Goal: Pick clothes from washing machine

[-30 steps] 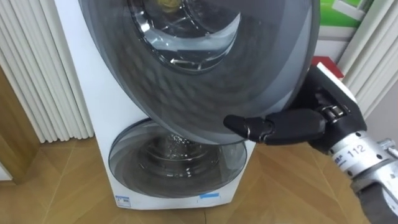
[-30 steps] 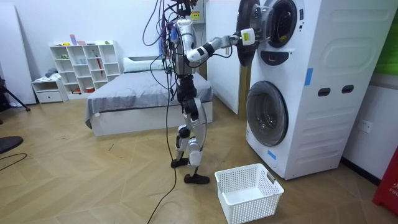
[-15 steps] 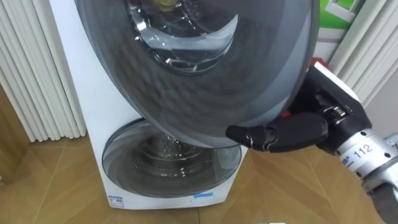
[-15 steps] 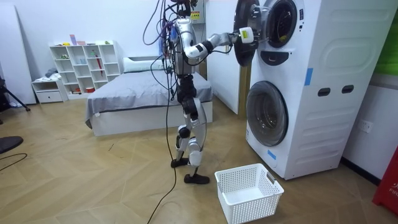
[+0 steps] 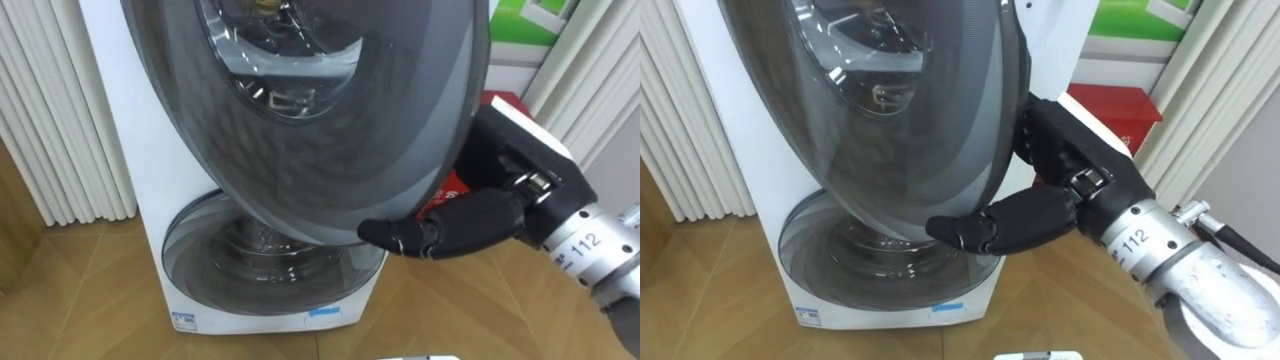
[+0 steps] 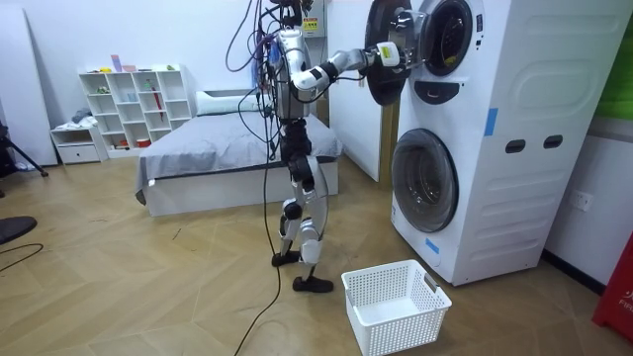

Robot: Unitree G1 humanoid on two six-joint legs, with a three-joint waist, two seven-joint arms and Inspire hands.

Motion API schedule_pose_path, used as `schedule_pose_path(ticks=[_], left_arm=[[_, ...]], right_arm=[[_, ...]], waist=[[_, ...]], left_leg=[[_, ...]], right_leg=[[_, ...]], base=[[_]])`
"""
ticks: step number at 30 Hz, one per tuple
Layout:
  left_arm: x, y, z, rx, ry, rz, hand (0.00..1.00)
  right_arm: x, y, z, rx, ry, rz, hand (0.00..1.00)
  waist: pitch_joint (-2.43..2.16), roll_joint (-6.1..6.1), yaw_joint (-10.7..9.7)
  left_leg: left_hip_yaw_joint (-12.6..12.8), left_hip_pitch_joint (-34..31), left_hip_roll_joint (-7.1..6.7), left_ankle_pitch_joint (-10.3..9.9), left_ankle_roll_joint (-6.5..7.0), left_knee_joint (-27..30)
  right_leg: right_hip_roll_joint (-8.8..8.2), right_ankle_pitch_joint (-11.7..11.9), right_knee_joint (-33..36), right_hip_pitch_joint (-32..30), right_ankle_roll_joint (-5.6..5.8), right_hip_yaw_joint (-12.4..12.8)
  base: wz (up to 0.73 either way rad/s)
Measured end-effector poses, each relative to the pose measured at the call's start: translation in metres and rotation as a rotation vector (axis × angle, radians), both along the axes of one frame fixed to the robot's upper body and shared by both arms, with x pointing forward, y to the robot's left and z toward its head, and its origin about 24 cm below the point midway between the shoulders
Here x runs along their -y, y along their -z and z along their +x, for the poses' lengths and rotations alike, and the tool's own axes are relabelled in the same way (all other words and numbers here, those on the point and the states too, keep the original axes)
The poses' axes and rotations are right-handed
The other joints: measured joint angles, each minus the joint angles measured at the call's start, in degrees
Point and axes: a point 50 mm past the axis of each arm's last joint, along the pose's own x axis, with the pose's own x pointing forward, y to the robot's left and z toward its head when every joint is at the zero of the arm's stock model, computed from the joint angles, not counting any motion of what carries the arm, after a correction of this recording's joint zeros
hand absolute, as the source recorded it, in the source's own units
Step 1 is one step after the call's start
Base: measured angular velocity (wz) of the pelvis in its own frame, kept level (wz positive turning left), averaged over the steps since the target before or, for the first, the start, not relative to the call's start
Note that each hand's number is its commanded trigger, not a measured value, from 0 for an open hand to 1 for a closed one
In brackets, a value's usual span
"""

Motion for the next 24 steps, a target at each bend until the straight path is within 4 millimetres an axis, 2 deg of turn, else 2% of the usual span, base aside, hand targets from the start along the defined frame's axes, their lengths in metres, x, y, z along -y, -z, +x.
schedule_pose_path(ticks=[8, 11, 15, 18, 21, 24], left_arm=[[0.001, 0.0, -0.001, 0.002, -0.018, 0.0, 0.0], [0.002, 0.001, -0.001, 0.003, -0.019, -0.004, 0.0], [0.005, 0.002, -0.001, 0.002, -0.017, -0.018, 0.0], [0.005, 0.002, -0.001, 0.003, -0.015, -0.025, 0.0], [0.003, 0.001, -0.001, 0.003, -0.013, -0.022, 0.0], [-0.002, -0.001, 0.001, 0.006, -0.006, -0.009, 0.0]], right_arm=[[0.001, -0.004, -0.002, 0.009, -0.024, -0.024, 0.0], [0.003, -0.007, -0.003, 0.015, -0.047, -0.037, 0.0], [0.004, -0.012, -0.006, 0.034, -0.072, -0.048, 0.0], [0.001, -0.031, -0.013, 0.138, -0.109, -0.046, 0.0], [-0.003, -0.056, -0.019, 0.297, -0.134, -0.014, 0.0], [-0.006, -0.058, -0.019, 0.317, -0.151, 0.004, 0.0]], waist=[[-0.06, 0.05, -0.7], [0.0, 0.33, -0.7], [-0.21, 1.27, -0.7], [-0.38, 1.73, -0.7], [-0.34, 1.44, -0.8], [0.0, 0.74, -0.6]], left_leg=[[0.2, -0.2, 0.0, 0.0, 0.0, 0.2], [0.1, -0.3, -0.01, 0.0, 0.0, 0.2], [0.0, -0.4, 0.0, 0.0, 0.0, 0.2], [0.0, -0.2, 0.05, 0.0, 0.0, 0.2], [0.0, 0.4, 0.13, 0.0, 0.0, 0.2], [0.1, 1.0, 0.19, 0.0, 0.0, 0.2]], right_leg=[[-0.06, 0.0, -0.2, 0.0, 0.01, 0.1], [-0.12, 0.0, -0.2, 0.0, 0.01, -0.2], [-0.13, 0.0, -0.6, 0.2, 0.02, -0.5], [-0.09, 0.0, -0.9, 0.5, 0.02, -0.6], [-0.04, 0.0, -1.3, 1.5, 0.03, -0.8], [0.14, 0.1, -2.0, 2.4, 0.13, -0.8]], base=[[0.0], [0.01], [0.02], [0.0], [0.03], [0.04]])
